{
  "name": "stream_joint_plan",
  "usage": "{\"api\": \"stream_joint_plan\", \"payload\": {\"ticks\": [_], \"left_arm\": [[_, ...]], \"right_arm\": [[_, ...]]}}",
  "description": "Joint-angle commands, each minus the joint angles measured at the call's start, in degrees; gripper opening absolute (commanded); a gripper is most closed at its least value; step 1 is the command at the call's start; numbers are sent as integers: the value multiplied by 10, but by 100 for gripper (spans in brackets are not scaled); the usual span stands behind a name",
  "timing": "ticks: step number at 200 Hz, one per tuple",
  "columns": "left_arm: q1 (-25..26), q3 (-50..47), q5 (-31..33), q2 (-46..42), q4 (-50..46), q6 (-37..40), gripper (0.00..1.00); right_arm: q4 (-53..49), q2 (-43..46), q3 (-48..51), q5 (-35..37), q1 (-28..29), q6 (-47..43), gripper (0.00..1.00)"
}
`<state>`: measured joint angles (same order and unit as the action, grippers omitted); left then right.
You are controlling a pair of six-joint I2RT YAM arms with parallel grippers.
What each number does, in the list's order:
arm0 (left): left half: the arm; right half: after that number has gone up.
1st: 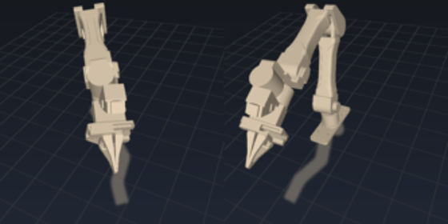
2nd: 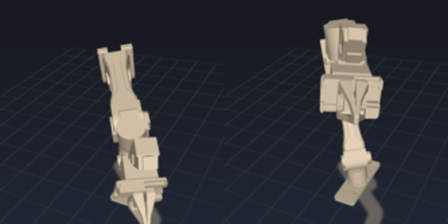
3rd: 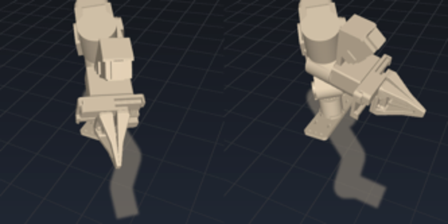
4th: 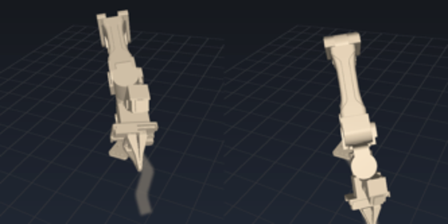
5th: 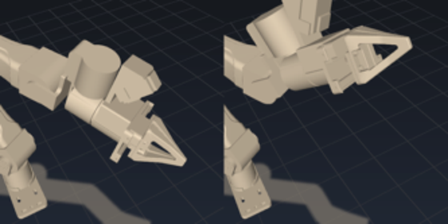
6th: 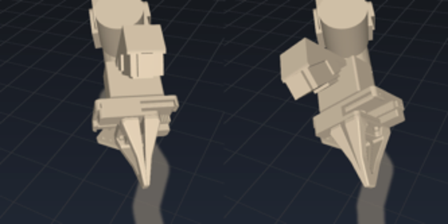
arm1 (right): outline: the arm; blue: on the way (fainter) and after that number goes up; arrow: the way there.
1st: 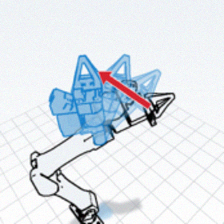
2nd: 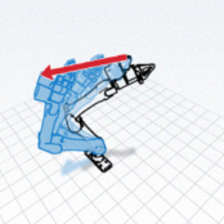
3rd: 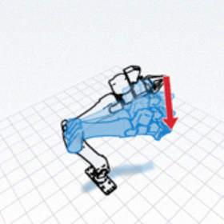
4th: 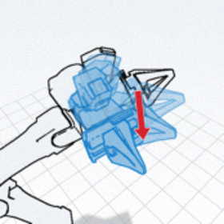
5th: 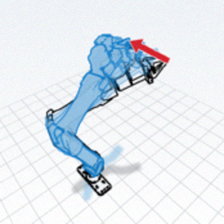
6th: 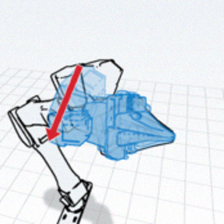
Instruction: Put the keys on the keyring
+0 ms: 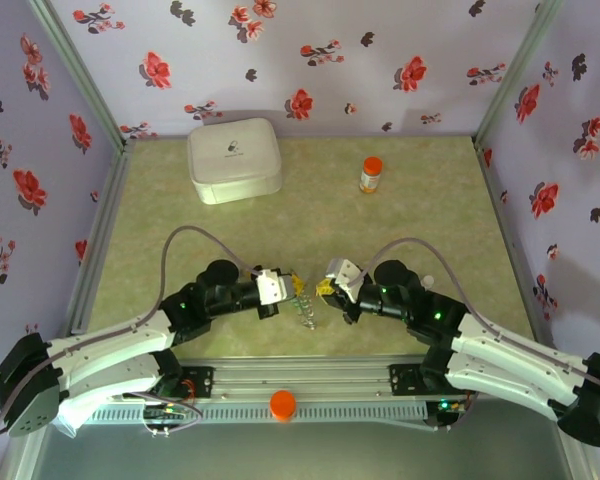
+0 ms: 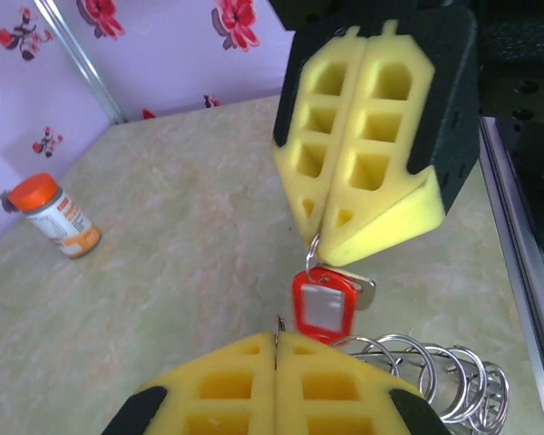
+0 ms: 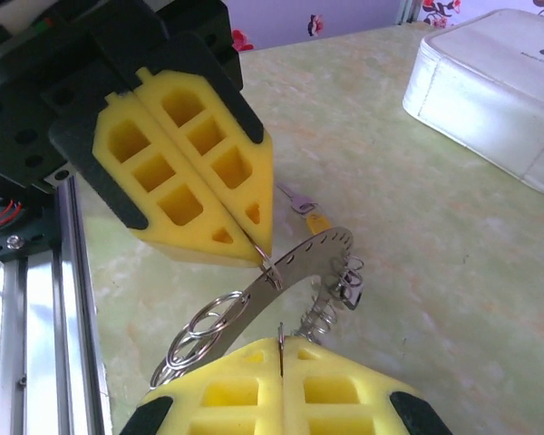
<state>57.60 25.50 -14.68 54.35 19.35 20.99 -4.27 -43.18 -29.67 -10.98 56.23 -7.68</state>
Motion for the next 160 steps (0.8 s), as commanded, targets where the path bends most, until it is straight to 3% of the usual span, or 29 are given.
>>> {"api": "stream_joint_plan", "payload": {"ticks": [1,160], "left_arm": [[7,-10,-15,-12,92,37,0],[17,-13,8,-10,100,40,0]], "right_arm": [[47,-3,9,-11,-3,40,0],[96,-14,17,-5,-3,63,0]]}}
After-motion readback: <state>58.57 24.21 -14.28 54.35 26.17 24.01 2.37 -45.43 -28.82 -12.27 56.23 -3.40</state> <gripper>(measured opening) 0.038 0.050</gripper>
